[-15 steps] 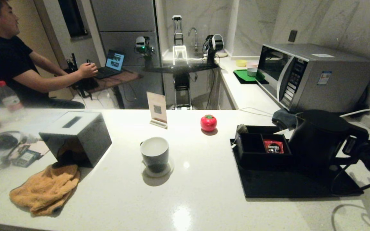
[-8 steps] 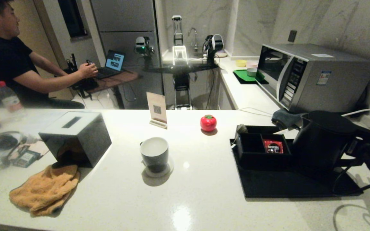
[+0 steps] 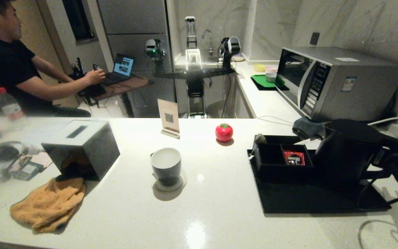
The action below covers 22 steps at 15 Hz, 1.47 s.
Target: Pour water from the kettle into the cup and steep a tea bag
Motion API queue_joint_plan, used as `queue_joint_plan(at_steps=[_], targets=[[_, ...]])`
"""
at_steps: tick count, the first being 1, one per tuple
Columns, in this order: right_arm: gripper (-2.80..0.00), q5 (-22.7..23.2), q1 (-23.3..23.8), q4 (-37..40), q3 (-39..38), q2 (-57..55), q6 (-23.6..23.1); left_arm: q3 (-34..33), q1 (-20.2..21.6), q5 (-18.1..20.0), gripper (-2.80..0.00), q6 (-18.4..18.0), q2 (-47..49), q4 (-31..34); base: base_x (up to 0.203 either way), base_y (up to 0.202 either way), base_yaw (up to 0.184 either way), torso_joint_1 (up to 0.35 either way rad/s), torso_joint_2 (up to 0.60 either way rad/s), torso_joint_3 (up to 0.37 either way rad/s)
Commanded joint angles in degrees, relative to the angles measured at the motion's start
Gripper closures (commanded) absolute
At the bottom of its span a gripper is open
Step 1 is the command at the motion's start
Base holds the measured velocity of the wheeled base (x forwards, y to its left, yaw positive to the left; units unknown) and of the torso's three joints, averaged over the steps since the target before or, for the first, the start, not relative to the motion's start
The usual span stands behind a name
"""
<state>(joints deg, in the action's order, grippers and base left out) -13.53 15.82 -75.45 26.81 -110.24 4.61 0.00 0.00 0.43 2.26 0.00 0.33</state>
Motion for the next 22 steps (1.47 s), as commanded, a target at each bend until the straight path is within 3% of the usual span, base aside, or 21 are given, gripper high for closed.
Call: queue_joint_plan(at_steps=[1,22], targets=[[0.00,-0.1,0.0,-0.8,0.2,1.1,0.1,0.0,0.0,0.0,0.00,0.1,0.0,0.0,0.000,0.000,0.000,0.000,0.00,0.000],[0.00,0.2,-1.6,1.2,-2.0,9.4,0.3,0.0,0.0,0.0,0.00,0.0,0.0,0.0,0.000,0.000,0.000,0.000,0.00,0.000]])
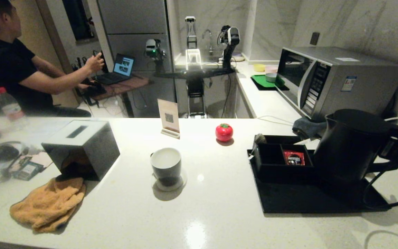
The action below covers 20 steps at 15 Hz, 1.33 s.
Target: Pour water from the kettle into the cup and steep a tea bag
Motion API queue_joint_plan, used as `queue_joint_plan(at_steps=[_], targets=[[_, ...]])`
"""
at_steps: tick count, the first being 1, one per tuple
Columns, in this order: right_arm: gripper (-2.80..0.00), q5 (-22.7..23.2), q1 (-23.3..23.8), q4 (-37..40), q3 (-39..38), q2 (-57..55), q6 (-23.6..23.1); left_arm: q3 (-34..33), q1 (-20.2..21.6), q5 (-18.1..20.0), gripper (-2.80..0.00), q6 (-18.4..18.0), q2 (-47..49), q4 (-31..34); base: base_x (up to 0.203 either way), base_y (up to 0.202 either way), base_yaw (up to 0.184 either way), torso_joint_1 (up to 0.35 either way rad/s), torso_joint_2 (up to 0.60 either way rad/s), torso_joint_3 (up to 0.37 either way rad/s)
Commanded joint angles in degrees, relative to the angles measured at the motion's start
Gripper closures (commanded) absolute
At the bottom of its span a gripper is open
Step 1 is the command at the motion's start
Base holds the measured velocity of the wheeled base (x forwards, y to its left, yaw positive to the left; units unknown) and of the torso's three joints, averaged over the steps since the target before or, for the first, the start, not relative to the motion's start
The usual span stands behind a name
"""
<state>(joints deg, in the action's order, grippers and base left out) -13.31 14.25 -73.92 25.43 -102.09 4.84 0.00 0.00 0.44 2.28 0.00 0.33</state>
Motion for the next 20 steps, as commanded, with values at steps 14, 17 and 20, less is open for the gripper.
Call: queue_joint_plan(at_steps=[14,17,20], targets=[[0.00,0.0,2.1,3.2,-1.5,6.3,-1.5,0.0,0.0,0.0,0.00,0.1,0.0,0.0,0.000,0.000,0.000,0.000,0.00,0.000],[0.00,0.2,2.5,5.7,-0.7,7.7,-1.5,0.0,0.0,0.0,0.00,0.0,0.0,0.0,0.000,0.000,0.000,0.000,0.00,0.000],[0.00,1.8,2.5,6.9,-0.7,9.4,-1.5,0.0,0.0,0.0,0.00,0.0,0.0,0.0,0.000,0.000,0.000,0.000,0.00,0.000]])
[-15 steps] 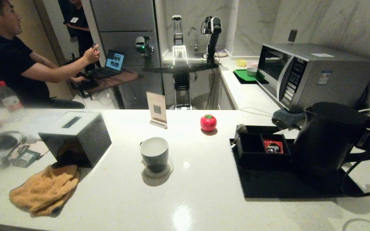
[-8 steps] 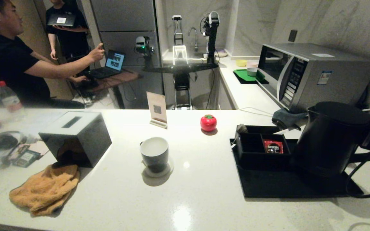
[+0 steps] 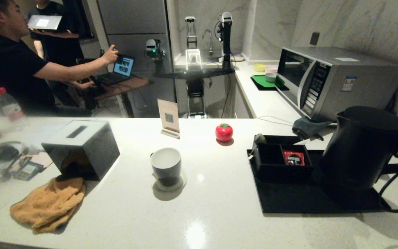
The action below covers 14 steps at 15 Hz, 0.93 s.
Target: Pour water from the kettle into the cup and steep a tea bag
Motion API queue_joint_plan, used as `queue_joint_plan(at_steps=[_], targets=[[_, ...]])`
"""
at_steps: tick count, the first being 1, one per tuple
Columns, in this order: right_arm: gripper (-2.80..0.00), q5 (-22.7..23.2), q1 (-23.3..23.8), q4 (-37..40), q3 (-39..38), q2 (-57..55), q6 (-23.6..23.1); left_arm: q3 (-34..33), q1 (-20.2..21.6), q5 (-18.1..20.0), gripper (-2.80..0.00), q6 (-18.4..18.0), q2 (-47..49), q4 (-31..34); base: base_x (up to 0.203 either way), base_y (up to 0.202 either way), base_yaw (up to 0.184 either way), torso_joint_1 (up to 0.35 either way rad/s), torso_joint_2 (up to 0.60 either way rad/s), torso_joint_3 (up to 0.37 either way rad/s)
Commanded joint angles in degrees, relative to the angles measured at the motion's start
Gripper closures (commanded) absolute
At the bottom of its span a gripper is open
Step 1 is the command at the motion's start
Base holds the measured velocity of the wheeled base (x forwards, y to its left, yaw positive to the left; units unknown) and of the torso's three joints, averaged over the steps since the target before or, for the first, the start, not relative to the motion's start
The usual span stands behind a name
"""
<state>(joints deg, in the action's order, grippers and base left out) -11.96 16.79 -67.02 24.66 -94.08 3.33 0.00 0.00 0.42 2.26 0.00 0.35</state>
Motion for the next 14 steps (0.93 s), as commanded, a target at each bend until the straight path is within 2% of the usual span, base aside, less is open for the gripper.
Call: queue_joint_plan(at_steps=[1,8,10,14], targets=[[0.00,1.8,0.0,0.8,0.1,2.1,0.0,0.0,0.0,0.0,0.00,0.1,0.0,0.0,0.000,0.000,0.000,0.000,0.00,0.000],[0.00,6.0,-1.0,7.7,0.3,7.6,0.3,0.0,0.0,0.0,0.00,0.0,0.0,0.0,0.000,0.000,0.000,0.000,0.00,0.000],[0.00,7.4,-3.1,9.2,0.3,9.1,0.4,0.0,0.0,0.0,0.00,0.0,0.0,0.0,0.000,0.000,0.000,0.000,0.00,0.000],[0.00,7.4,-7.4,9.1,0.4,9.3,0.5,0.0,0.0,0.0,0.00,0.0,0.0,0.0,0.000,0.000,0.000,0.000,0.00,0.000]])
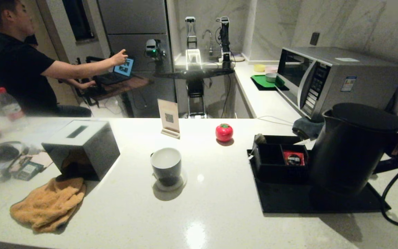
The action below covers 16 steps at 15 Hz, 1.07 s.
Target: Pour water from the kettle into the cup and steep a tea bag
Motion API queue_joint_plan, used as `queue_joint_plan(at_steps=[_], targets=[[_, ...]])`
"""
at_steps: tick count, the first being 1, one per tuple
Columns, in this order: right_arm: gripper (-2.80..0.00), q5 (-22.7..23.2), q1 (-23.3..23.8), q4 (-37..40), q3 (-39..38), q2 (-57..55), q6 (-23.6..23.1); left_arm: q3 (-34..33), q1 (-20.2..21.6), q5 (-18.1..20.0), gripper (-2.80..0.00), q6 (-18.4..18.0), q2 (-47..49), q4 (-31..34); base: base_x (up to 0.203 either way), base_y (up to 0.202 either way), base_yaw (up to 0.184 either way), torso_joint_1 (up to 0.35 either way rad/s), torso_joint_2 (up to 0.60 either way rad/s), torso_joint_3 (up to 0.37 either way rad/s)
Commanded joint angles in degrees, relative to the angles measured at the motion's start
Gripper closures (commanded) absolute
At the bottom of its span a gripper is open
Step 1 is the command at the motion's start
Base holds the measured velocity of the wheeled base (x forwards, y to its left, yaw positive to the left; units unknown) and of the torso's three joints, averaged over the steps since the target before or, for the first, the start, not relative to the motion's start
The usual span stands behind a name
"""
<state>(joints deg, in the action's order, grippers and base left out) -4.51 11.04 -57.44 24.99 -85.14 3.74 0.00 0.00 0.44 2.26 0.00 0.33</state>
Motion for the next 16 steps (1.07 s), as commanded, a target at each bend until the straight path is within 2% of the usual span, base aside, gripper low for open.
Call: queue_joint_plan(at_steps=[1,16], targets=[[0.00,-0.1,-2.9,-0.8,0.1,0.4,0.0,0.0,0.0,0.0,0.00,0.0,0.0,0.0,0.000,0.000,0.000,0.000,0.00,0.000],[0.00,-0.3,-7.6,-0.2,-1.5,2.3,-0.1,0.0,0.0,0.0,0.00,0.0,0.0,0.0,0.000,0.000,0.000,0.000,0.00,0.000]])
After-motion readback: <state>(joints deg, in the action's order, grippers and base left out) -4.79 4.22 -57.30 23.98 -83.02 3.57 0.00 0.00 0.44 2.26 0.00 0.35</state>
